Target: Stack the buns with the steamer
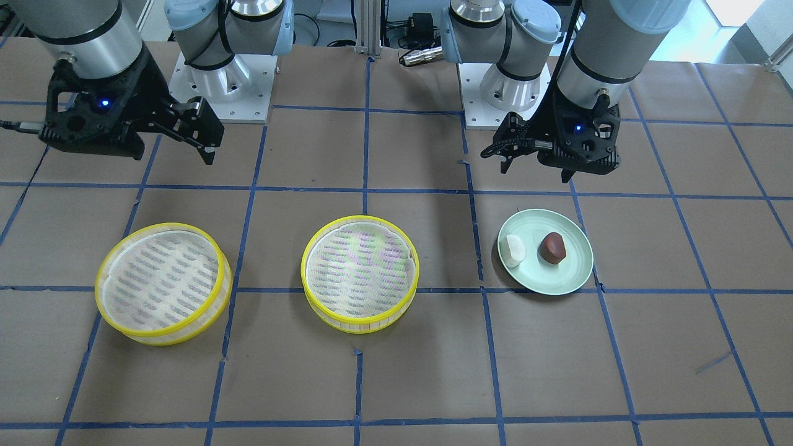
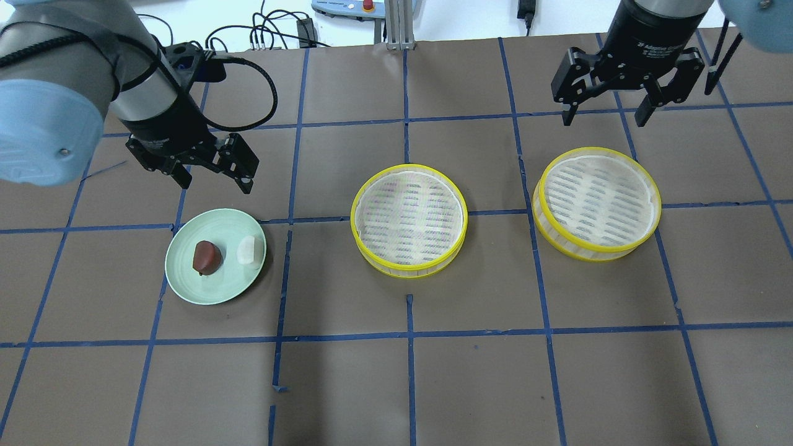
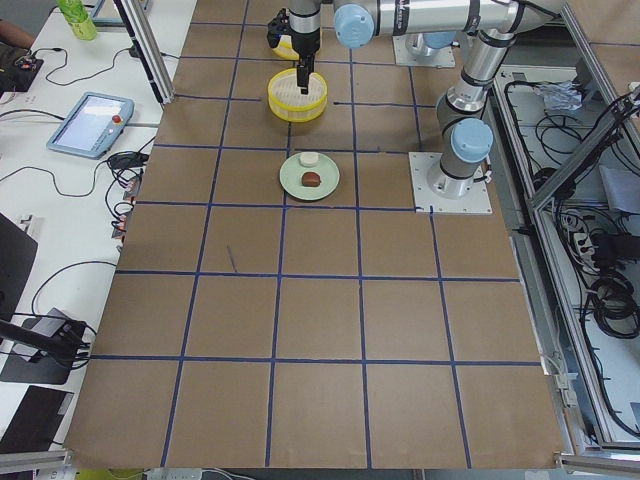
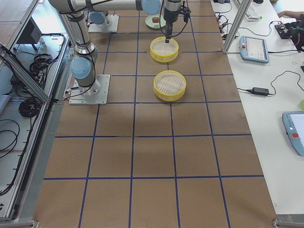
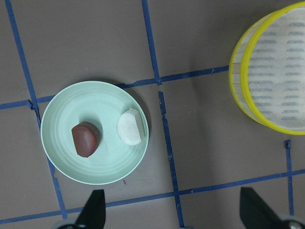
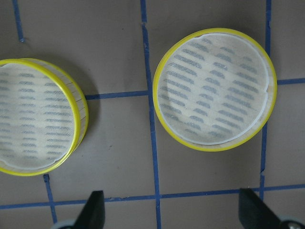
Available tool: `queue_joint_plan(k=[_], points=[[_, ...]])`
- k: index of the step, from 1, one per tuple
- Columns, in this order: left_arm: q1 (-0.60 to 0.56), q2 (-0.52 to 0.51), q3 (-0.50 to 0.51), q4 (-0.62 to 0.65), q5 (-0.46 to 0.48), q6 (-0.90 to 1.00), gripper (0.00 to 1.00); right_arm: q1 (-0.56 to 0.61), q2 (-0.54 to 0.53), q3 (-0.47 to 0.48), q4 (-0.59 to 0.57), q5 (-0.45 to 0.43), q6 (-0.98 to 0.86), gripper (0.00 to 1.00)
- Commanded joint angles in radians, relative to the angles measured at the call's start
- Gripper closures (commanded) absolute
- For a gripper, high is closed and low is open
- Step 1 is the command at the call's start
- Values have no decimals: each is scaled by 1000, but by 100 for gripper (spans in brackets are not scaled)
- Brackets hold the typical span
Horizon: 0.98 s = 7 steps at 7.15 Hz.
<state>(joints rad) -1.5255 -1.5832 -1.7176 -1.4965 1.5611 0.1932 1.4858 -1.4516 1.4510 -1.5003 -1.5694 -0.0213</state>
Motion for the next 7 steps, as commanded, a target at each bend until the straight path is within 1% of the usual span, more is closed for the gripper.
queue_joint_plan(k=[1,2,3,4,5,7], points=[[31,-59,-151,169,37,6,0,-132,94,12,-75,-24,-168,5],[56,-152,-213,329,43,5,0,-192,124,64,-140,-26,-245,8],[64,-217,-229,399,42,-3,0,-238,146,163,-273,-26,-290,8],[67,-225,-232,398,45,-1,0,-264,164,266,-431,-26,-346,8],[68,-236,-235,394,48,-1,0,-280,183,335,-527,-26,-359,9],[68,-248,-267,400,45,-8,0,-326,224,394,-621,-29,-409,18]])
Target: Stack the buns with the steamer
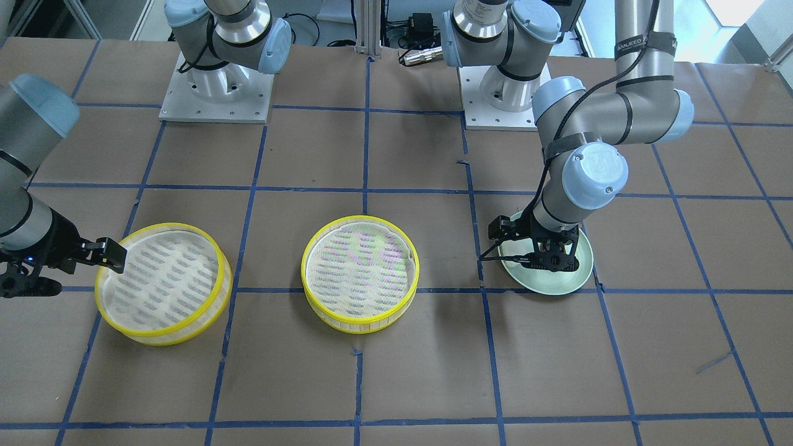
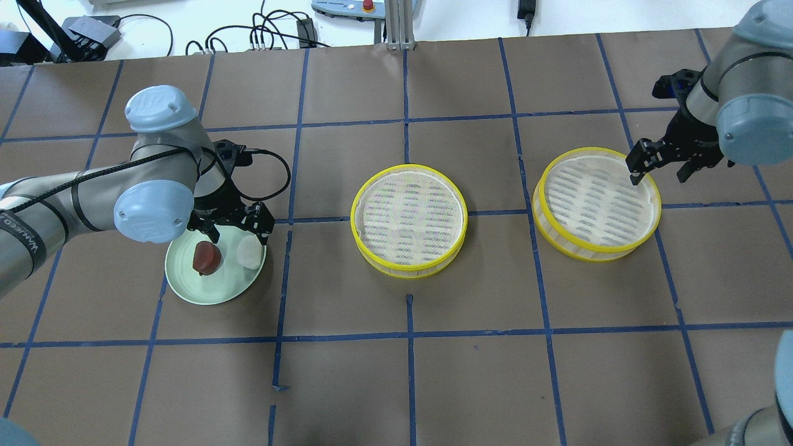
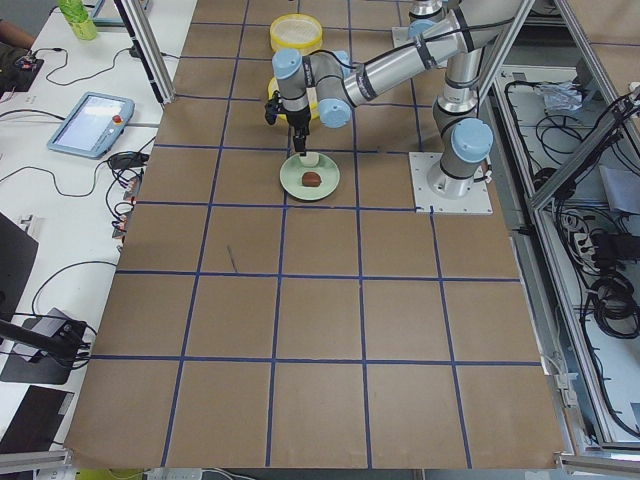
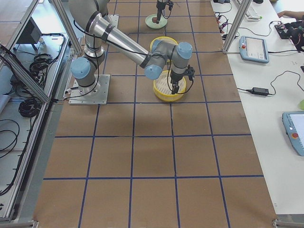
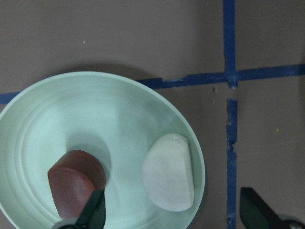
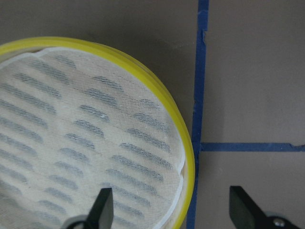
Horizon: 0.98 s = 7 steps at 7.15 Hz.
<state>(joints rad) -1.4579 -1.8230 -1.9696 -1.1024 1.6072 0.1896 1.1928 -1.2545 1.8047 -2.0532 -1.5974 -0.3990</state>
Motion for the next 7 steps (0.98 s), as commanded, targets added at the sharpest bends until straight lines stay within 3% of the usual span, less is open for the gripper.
queue_joint_plan(k=[1,2,3,4,5,6,7], points=[[1,-10,-18,6,-1,-7,4,-45,47,51,-79,-1,-47,32],[1,-15,-24,6,-1,-6,7,-45,47,50,-88,0,-47,54],[1,-18,-41,7,-1,-6,17,-45,47,48,-90,4,-47,85],[1,-19,-43,7,-1,-6,31,-45,47,45,-90,11,-47,93],[1,-19,-43,7,-1,-7,48,-45,47,45,-93,11,-46,93],[1,-19,-41,7,-1,-7,69,-45,47,44,-93,11,-46,93],[1,-19,-34,9,-3,-37,99,-45,47,42,-93,11,-47,93]])
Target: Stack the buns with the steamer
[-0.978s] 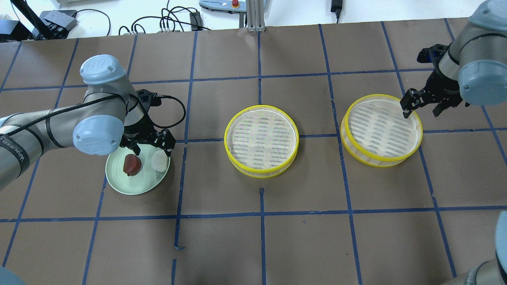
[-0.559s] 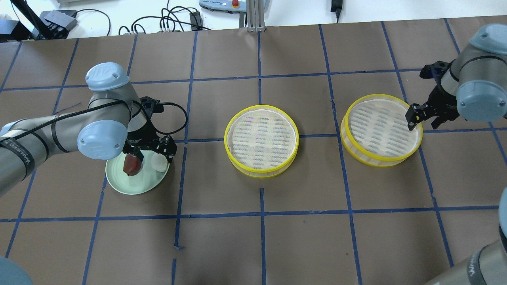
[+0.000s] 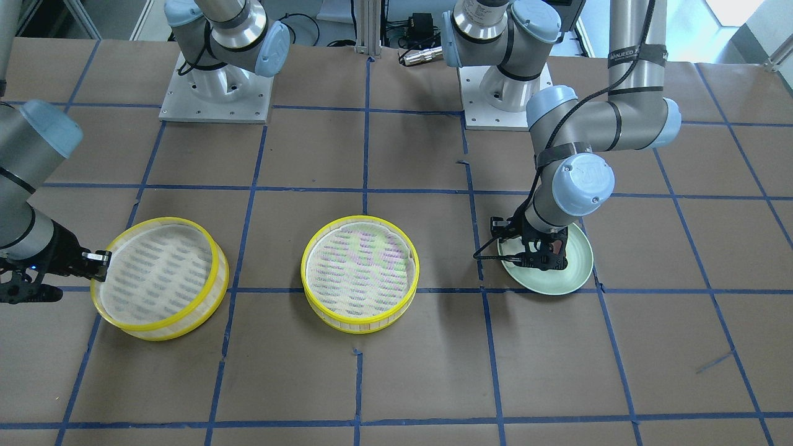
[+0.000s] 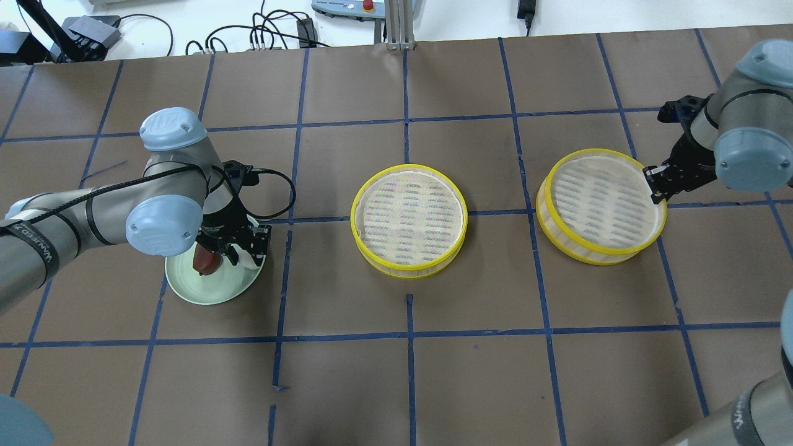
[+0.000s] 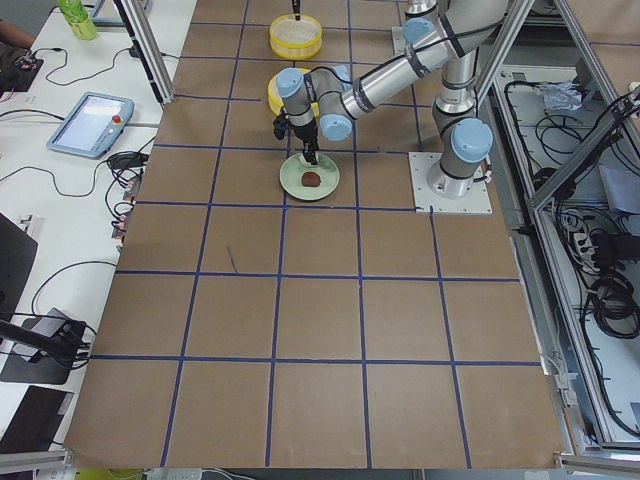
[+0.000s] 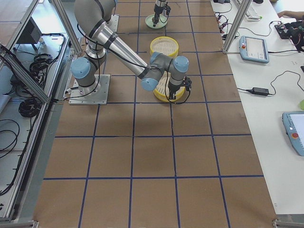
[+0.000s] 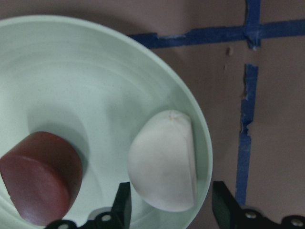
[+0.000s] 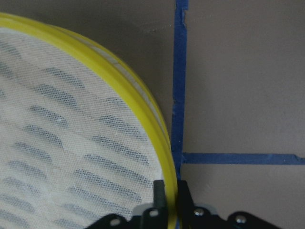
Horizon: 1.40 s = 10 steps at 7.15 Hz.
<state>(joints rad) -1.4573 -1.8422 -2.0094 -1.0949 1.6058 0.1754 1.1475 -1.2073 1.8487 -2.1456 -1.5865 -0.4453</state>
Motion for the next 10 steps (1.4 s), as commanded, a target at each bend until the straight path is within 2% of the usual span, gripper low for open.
queue_joint_plan(k=[1,2,4,5,6,7,9,10], points=[[-1,14,18,18,-1,-83,100,0,-9,-8,9,-10,0,93],[-14,35,41,29,-1,-114,100,0,-29,-35,48,-10,-1,93],[-67,95,119,-9,-13,-209,99,0,-138,-127,295,-13,0,93],[-159,98,176,-49,-44,-308,99,1,-141,-126,299,-13,3,93],[-264,81,232,-37,-102,-461,99,8,-140,-126,299,-13,5,93],[-320,52,265,-33,-127,-532,99,9,-138,-126,299,-12,5,93],[-365,-33,271,102,-196,-606,99,11,-135,-126,294,-12,7,93],[-389,-60,271,153,-196,-623,99,11,-135,-125,294,-12,7,93]])
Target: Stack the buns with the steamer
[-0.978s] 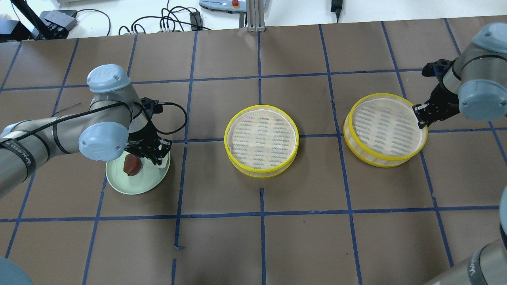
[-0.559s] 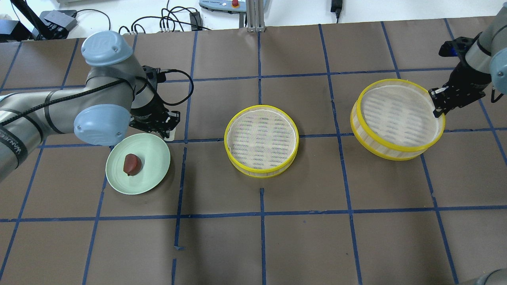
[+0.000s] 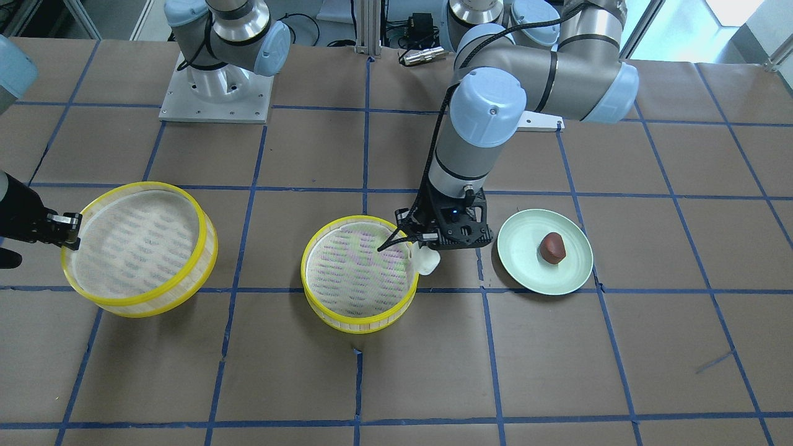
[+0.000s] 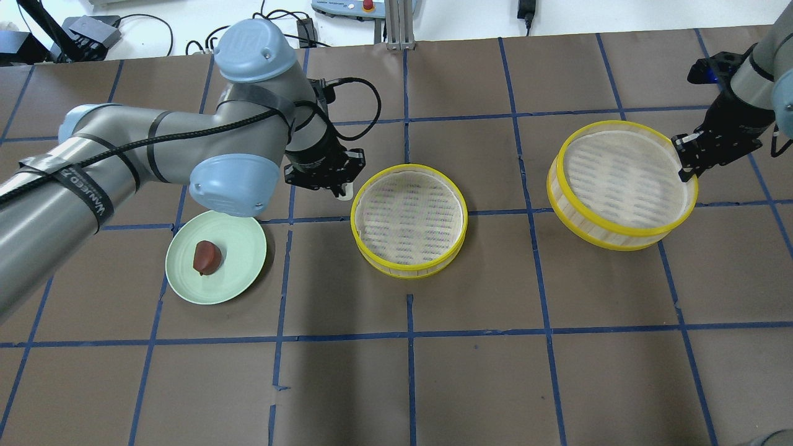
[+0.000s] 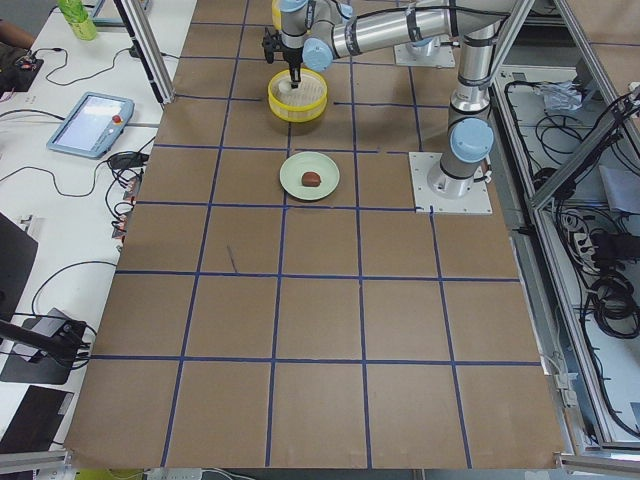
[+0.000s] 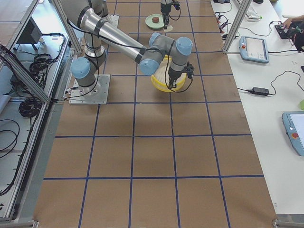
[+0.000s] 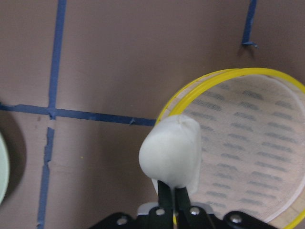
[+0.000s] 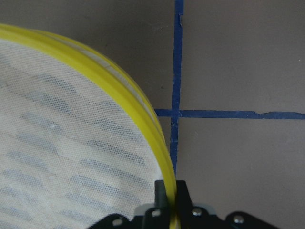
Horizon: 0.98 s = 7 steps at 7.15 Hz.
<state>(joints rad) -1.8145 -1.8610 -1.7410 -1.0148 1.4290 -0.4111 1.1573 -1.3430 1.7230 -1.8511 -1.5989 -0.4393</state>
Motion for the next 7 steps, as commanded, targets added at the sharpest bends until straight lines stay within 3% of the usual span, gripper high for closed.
queue_joint_plan(k=[1,2,3,4,7], points=[[-38,-44,3,77,-19,-41,98,2,-1,1,1,0,1,93],[-39,-46,-6,76,-19,-41,85,4,-2,1,1,0,2,93],[-39,-46,-11,74,-19,-40,31,8,-2,1,1,0,2,93],[-39,-46,-17,70,-21,-41,0,16,-2,1,3,0,5,93],[-31,-32,-11,71,-4,32,0,118,-13,-5,6,0,86,93]])
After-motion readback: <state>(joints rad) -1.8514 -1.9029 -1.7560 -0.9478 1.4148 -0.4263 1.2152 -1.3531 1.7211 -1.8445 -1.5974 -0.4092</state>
